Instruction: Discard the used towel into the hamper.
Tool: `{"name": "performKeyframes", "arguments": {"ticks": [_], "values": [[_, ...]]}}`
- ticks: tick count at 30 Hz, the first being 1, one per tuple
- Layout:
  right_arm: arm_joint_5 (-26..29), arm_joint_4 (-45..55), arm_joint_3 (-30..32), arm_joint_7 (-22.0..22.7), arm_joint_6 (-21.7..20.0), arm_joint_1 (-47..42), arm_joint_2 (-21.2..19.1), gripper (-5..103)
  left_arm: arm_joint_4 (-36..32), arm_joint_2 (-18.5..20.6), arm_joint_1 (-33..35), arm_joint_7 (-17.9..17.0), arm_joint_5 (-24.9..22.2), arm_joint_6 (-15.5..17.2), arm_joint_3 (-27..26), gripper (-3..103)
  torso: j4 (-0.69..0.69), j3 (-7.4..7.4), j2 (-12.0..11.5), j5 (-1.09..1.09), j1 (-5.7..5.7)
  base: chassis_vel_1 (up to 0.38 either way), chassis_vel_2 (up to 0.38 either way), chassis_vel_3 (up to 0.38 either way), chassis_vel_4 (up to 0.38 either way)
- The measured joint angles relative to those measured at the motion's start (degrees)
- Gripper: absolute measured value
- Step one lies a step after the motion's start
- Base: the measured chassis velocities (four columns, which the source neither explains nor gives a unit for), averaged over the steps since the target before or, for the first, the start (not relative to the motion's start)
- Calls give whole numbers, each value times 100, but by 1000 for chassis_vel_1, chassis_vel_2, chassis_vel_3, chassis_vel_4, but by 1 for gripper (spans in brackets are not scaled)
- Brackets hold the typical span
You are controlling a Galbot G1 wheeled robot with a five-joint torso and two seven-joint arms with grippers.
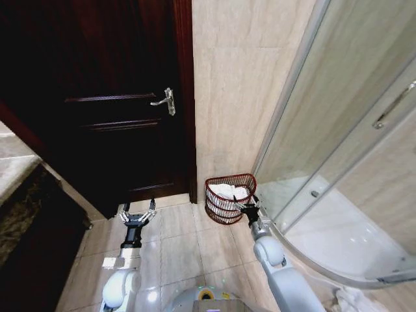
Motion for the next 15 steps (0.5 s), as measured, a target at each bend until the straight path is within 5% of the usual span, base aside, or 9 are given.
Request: {"name": "performKeyframes", "arguments": {"ticks": [15], "values": [[-190, -193, -55, 9, 250, -2, 135, 100, 193, 29, -129, 101, -24, 20, 32, 100, 0, -205, -379, 1, -170, 0, 0, 0, 0]]}}
